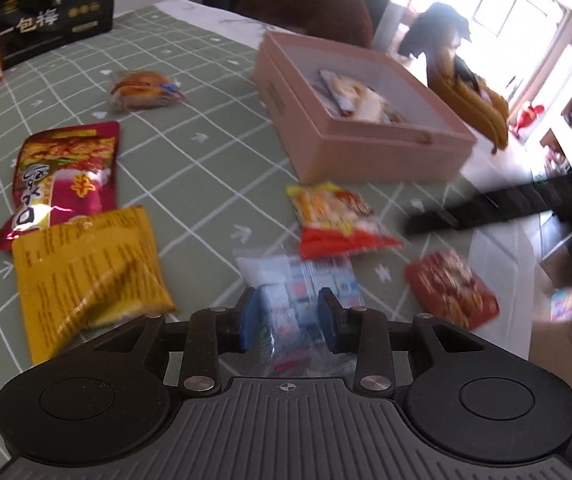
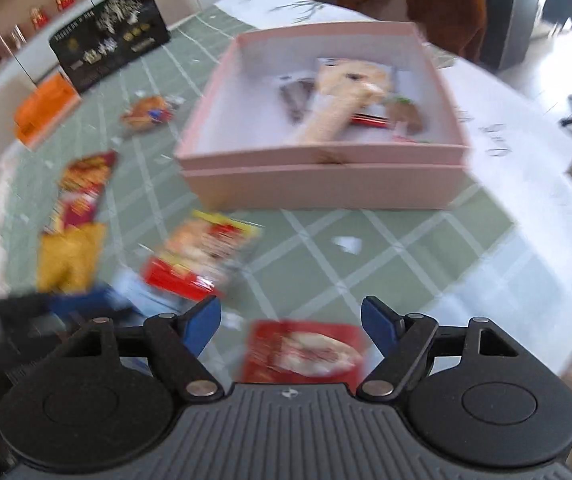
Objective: Organize snacks
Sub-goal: 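Grasp the clear blue-candy packet with the left tool while the right tool reaches for snacks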
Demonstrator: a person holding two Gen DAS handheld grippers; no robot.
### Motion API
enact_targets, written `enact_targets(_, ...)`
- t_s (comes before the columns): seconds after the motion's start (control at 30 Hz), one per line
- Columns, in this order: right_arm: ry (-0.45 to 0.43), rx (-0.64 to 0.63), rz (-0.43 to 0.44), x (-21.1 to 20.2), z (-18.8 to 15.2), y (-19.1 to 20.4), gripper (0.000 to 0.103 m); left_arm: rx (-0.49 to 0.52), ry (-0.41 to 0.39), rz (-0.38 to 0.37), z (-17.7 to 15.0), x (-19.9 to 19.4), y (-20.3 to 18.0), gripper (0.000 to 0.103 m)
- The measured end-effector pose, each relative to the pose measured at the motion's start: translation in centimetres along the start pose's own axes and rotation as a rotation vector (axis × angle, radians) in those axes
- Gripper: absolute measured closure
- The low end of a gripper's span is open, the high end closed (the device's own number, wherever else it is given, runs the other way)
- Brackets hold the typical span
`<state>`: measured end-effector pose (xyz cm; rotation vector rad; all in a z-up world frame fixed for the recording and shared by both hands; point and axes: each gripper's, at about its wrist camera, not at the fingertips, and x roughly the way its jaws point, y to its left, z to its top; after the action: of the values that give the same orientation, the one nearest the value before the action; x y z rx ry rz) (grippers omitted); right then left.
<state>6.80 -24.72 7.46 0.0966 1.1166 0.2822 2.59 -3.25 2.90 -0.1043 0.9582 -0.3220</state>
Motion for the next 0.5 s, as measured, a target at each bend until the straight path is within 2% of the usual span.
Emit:
enact_targets(0.13,0.030,0.017,0.007,2.5,2.2,3.0,0.025,0.007,0.000,0.034,-0.6,-0.5,-0.7,0.065)
enact_targets(0.3,0.059,-0.065,-0.045,5.6,3.0,5.9,0.025,-0.027,0.004,0.052,-0.7,-0.8,-0.9,0.065)
enact_targets(0.5,0.016,-0.042,-0.109,4.6,2.5,3.1,0.025,-0.038,-0.003,0.053,-0.4,-0.6,-0.8,0.065)
